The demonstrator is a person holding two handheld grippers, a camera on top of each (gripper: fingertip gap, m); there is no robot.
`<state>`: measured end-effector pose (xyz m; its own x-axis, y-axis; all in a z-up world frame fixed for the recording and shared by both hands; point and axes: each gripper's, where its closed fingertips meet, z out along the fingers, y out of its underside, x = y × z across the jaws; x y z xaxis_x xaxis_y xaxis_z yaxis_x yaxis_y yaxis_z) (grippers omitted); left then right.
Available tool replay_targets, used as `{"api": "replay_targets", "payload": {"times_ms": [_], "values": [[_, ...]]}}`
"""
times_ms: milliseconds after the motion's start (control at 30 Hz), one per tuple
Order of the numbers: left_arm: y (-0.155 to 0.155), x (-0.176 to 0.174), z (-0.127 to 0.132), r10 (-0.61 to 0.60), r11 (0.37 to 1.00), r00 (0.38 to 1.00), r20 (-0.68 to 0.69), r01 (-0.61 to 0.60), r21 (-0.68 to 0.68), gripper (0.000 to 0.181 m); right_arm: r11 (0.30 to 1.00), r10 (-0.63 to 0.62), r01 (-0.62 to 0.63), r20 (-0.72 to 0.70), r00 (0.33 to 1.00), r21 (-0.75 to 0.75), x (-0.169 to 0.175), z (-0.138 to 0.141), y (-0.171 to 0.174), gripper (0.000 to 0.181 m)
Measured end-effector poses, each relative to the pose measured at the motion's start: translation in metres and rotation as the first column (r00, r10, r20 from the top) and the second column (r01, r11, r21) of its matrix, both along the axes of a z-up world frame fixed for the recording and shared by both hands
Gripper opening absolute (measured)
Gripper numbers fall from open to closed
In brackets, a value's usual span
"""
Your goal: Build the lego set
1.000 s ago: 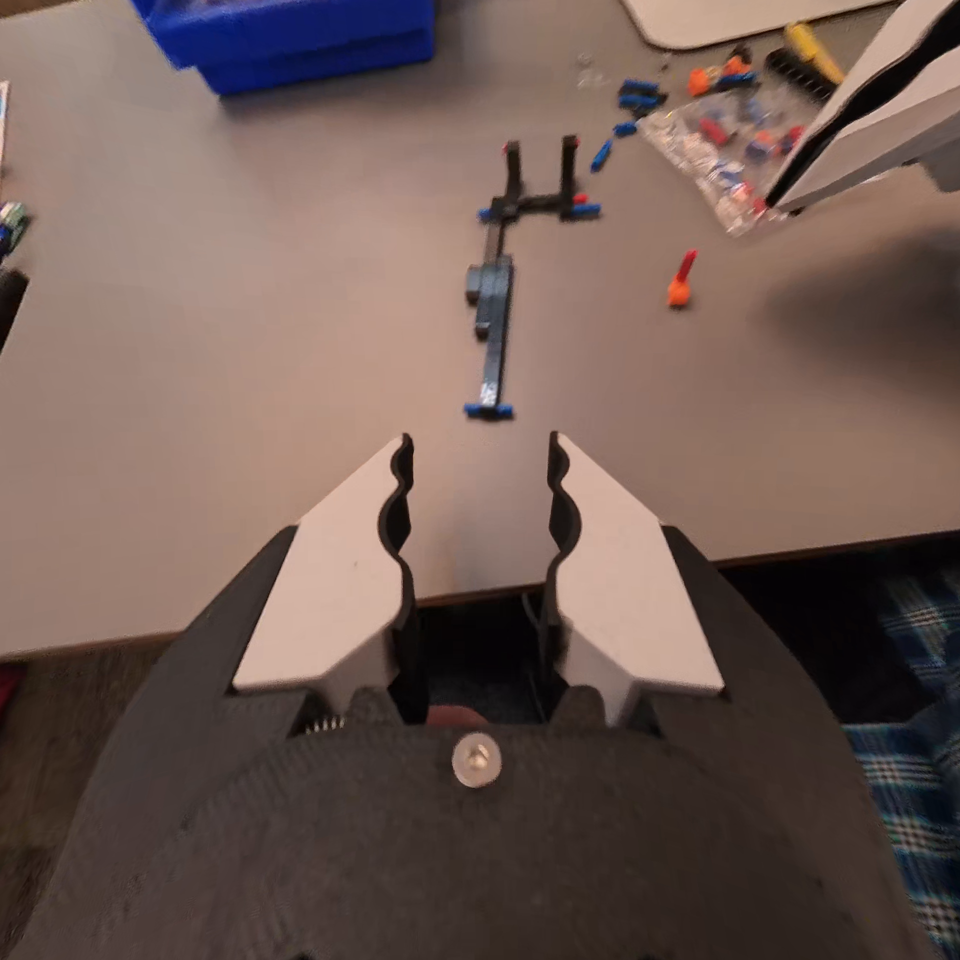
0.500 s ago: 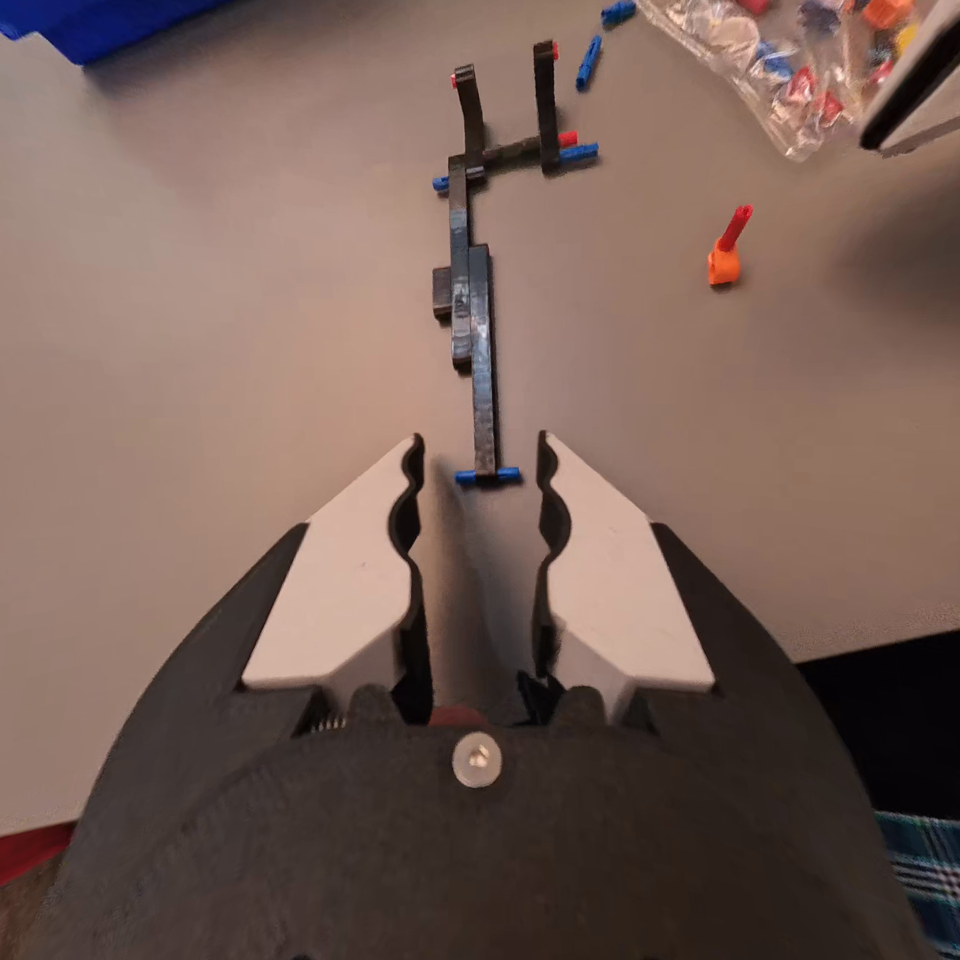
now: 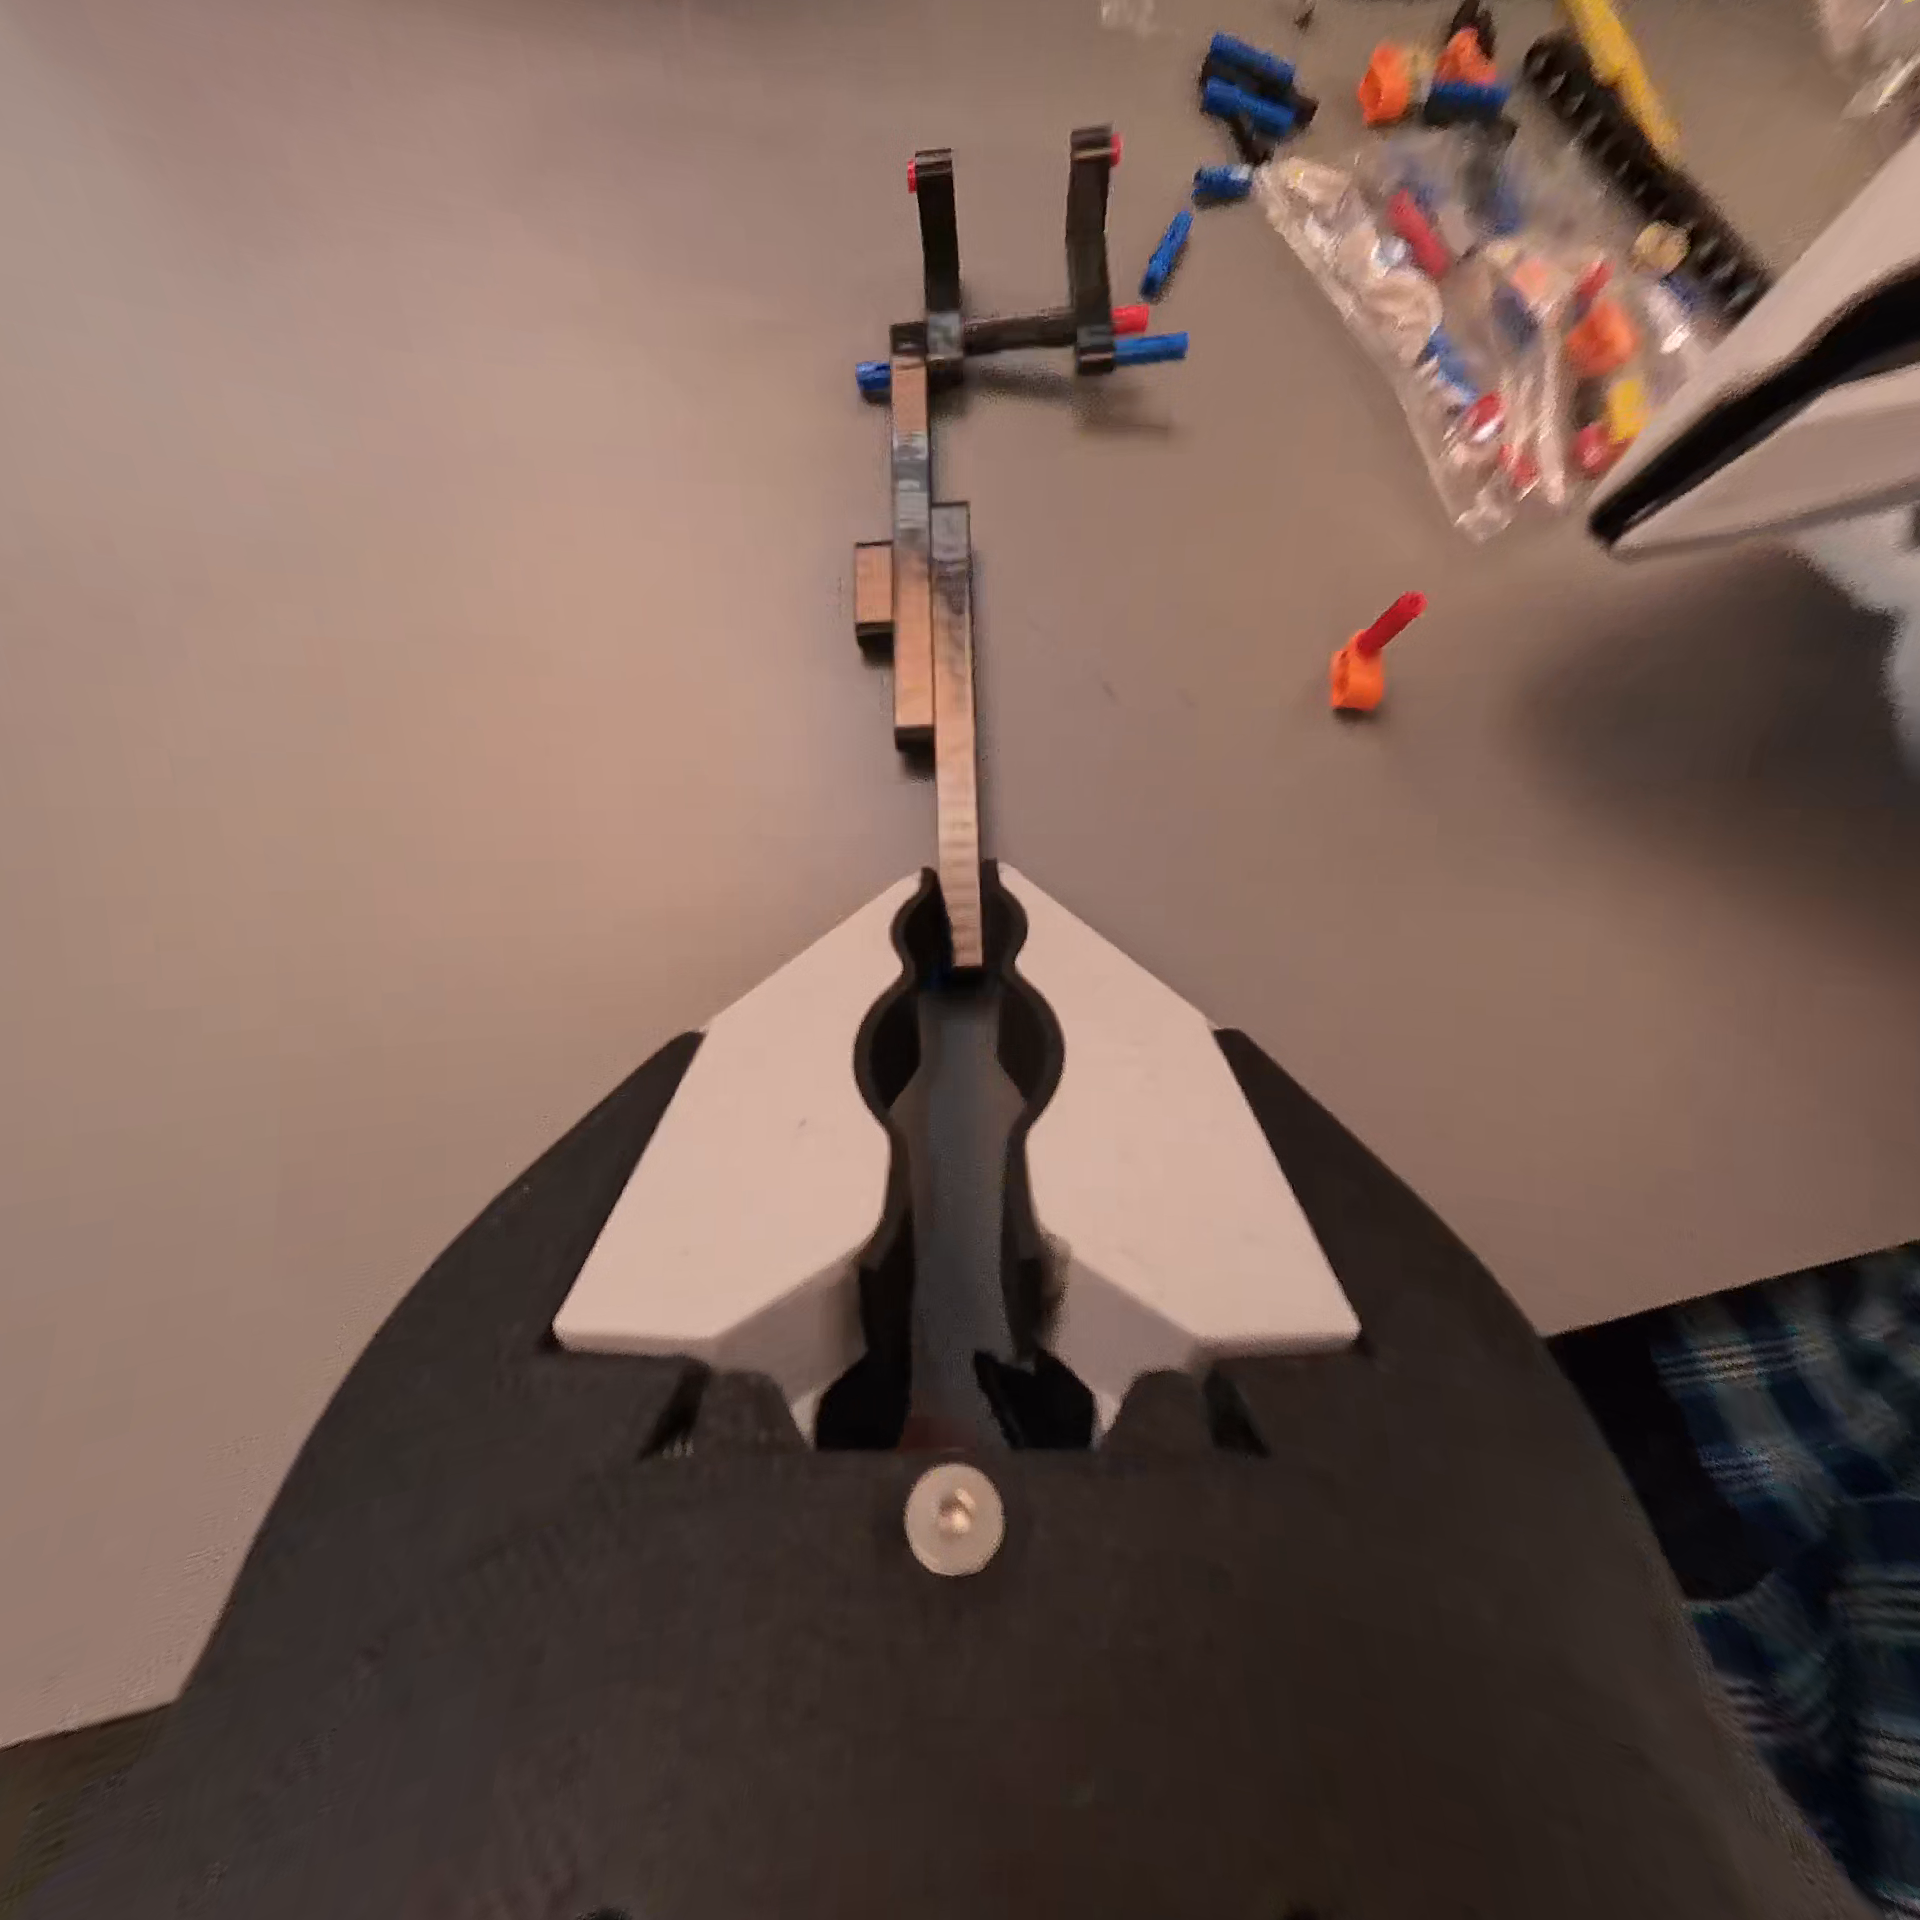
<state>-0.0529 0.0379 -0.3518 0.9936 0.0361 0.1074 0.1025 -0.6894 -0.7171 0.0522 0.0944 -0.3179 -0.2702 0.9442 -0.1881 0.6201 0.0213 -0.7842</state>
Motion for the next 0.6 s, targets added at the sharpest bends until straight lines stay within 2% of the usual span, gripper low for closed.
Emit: {"api": "replay_targets", "payload": {"times_ms": [167,300,467,600], "values": [[0.006,0.017,0.007,0.039,0.997,0.960,0.279,-0.057,0.055,0.006,1.000,-0.002,0.002,-0.002,1.000,-0.001,0.001,0.001,-0.001,0.001],[0.008,0.026,0.011,0.052,0.994,0.842,0.536,-0.097,0.055,0.006,1.000,0.002,-0.002,-0.005,1.000,-0.004,0.001,0.003,-0.002,0.001],[0.006,0.017,0.010,0.098,0.988,0.755,0.649,-0.150,0.026,0.006,1.000,0.008,-0.008,-0.009,1.000,-0.006,-0.001,0.004,-0.004,0.001],[0.004,0.017,0.005,0.102,0.989,0.727,0.679,-0.151,0.013,0.006,1.000,0.013,-0.013,-0.008,1.000,-0.008,-0.002,0.003,-0.006,0.001]]}}
